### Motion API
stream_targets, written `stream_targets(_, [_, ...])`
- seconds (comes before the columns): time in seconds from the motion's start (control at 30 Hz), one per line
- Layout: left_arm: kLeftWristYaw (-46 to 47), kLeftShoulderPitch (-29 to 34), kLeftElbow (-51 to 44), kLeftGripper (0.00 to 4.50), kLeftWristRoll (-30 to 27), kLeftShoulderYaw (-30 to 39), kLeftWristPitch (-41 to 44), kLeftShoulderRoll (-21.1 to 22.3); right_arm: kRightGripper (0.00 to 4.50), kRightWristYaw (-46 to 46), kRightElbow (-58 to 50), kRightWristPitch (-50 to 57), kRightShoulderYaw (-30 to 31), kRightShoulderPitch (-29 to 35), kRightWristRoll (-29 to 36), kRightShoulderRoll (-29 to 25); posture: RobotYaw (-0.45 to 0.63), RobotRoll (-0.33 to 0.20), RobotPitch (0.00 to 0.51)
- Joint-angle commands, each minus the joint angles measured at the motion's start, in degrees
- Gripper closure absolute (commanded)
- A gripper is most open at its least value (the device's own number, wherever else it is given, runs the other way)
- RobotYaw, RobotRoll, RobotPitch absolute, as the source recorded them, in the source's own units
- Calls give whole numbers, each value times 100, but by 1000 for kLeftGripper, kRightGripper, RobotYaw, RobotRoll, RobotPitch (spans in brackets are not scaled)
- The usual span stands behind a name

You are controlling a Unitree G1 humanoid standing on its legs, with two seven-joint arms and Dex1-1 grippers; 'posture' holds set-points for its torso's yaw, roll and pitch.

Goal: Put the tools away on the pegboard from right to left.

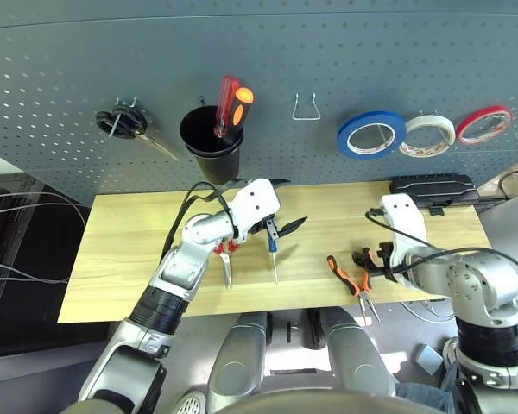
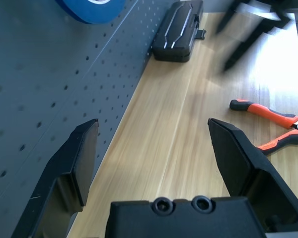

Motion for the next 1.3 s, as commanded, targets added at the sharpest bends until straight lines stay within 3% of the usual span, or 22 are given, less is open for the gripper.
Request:
stream_targets(0.03, [-64, 37, 92, 0, 9, -61, -40, 16, 27, 739, 935, -1684, 470, 505, -631, -84, -21, 0, 247])
stream_targets(0.27, [-61, -44, 198, 0, 16, -75, -83, -26, 27, 1478, 2216, -4445, 520, 892, -1453, 71, -25, 0, 239])
stream_targets(0.53, [-67, -143, 302, 0, 32, -92, -141, -81, 27, 1844, 3890, -7204, 382, 782, -1981, 522, -26, 0, 232])
stream_targets(0.77, [-85, -171, 326, 0, 29, -98, -157, -84, 27, 2062, 4650, -8025, 232, 599, -2069, 746, -26, 0, 236])
stream_targets(0.9, [-101, -170, 323, 0, 26, -84, -151, -63, 27, 2193, 4540, -7279, 33, 603, -1880, 739, -25, 0, 241])
stream_targets(1.13, [-147, -176, 336, 0, 23, -71, -163, -21, 27, 2217, 2729, -3085, -169, 743, -1243, 565, -36, 0, 244])
stream_targets(1.3, [-159, -176, 355, 0, 24, -79, -178, -25, 27, 2118, 1936, -1704, 39, 795, -1341, 441, -39, 0, 244])
